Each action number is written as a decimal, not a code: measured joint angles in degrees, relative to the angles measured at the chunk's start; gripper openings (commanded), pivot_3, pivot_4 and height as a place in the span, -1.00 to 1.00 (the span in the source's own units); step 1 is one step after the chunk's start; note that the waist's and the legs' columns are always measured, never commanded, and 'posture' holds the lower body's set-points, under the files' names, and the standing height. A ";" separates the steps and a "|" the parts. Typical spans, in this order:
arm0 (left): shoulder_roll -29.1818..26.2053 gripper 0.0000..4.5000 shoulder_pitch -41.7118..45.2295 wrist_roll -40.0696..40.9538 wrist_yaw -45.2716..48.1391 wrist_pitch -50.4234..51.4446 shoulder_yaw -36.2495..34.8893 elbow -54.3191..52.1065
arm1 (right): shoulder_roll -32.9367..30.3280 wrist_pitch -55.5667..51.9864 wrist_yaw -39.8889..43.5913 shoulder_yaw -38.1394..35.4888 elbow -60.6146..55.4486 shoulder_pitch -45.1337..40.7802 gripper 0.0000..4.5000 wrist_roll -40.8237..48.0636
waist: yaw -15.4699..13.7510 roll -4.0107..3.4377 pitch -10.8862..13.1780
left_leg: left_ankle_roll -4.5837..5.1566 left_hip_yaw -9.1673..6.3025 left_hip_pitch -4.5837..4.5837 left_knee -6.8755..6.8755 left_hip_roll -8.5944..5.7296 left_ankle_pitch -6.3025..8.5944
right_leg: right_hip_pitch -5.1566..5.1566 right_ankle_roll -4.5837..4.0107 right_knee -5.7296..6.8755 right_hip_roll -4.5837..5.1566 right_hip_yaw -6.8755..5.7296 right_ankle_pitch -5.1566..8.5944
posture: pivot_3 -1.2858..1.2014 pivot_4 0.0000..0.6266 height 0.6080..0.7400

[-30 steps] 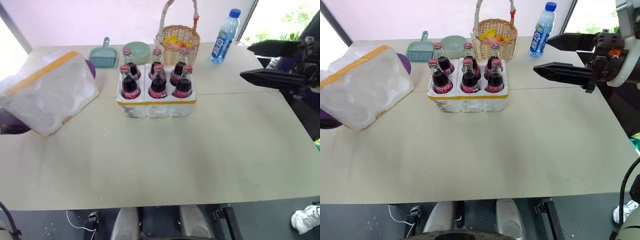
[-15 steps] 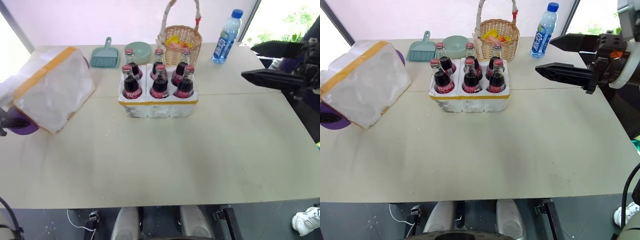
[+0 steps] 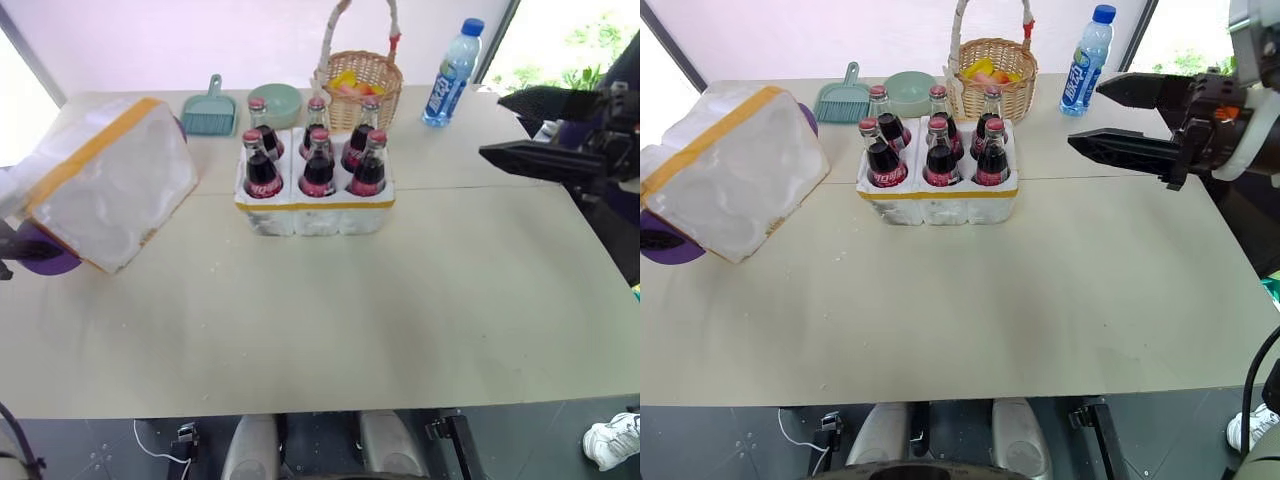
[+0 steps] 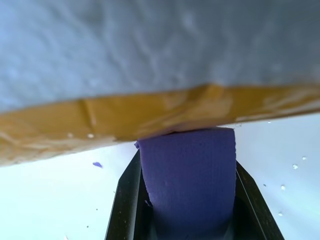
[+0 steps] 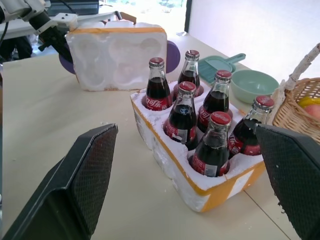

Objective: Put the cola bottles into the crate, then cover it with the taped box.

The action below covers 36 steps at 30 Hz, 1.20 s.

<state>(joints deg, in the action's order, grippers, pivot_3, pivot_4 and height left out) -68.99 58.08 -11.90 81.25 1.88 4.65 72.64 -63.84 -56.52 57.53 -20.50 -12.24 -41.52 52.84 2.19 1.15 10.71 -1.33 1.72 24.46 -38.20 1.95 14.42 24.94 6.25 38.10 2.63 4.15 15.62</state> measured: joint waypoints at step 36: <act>18.04 -0.83 5.34 -27.57 -67.92 -37.70 11.63 -31.32 | 0.91 1.88 -7.63 -3.92 -1.64 9.14 1.00 -2.05 | -1.41 0.09 -0.01 | -0.02 -0.03 -0.08 -0.07 -0.08 -0.02 | -0.17 0.12 0.00 -0.01 0.04 -0.07 | 0.03 -0.52 1.00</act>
<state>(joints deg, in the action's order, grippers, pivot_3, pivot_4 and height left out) -50.94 63.42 -39.47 13.32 -35.82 16.28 41.32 -62.93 -54.64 49.90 -24.42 -13.88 -32.38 50.79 0.78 1.24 10.70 -1.36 1.69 24.38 -38.27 1.87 14.40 24.77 6.37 38.11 2.62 4.18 15.55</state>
